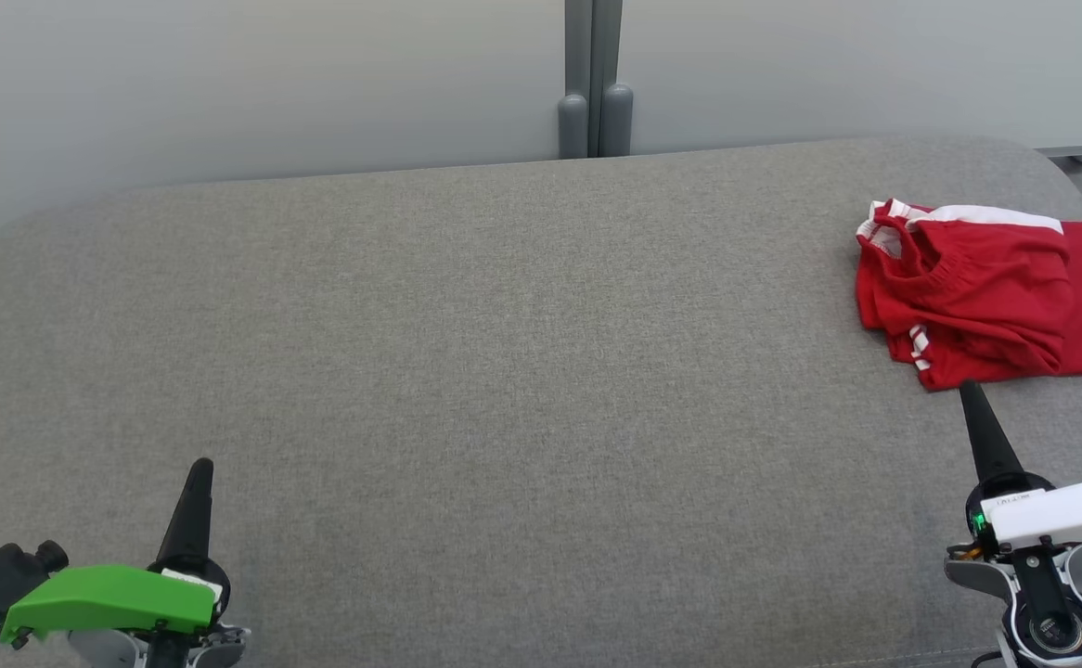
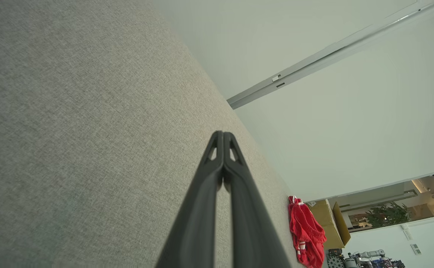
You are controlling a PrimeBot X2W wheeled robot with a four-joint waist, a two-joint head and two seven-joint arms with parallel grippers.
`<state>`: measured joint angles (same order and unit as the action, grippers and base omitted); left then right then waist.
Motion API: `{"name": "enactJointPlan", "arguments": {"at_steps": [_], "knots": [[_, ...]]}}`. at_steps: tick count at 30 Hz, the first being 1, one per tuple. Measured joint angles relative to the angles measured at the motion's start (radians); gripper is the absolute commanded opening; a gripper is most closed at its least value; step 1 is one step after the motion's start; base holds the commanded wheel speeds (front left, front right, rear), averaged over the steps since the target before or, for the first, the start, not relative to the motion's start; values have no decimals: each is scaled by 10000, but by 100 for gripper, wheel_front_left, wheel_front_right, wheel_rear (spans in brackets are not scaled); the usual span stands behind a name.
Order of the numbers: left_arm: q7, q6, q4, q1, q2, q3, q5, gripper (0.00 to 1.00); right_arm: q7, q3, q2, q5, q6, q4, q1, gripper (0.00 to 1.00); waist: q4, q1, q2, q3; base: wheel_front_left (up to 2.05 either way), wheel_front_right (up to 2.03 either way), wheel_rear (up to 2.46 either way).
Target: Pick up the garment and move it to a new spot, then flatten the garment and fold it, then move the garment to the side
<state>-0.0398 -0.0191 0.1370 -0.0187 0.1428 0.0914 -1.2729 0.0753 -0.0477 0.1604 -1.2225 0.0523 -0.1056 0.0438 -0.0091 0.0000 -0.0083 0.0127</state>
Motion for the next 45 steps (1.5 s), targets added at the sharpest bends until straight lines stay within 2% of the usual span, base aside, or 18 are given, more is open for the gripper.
{"name": "enactJointPlan", "arguments": {"at_steps": [6, 38, 45], "knots": [[140, -115, 171, 33, -46, -190, -477, 0, -121, 82, -48, -610, 13, -194, -120, 0, 12, 0, 0, -12, 0, 0, 0], [1007, -878, 1147, 540, -640, -1068, -3545, 0, -953, 736, -454, -4451, 531, -1354, -803, 0, 91, 0, 0, -87, 0, 0, 0], [1018, -949, 1193, 625, -656, -1170, -3618, 0, -984, 761, -514, -4610, 564, -1457, -811, 0, 93, 0, 0, -89, 0, 0, 0]]}}
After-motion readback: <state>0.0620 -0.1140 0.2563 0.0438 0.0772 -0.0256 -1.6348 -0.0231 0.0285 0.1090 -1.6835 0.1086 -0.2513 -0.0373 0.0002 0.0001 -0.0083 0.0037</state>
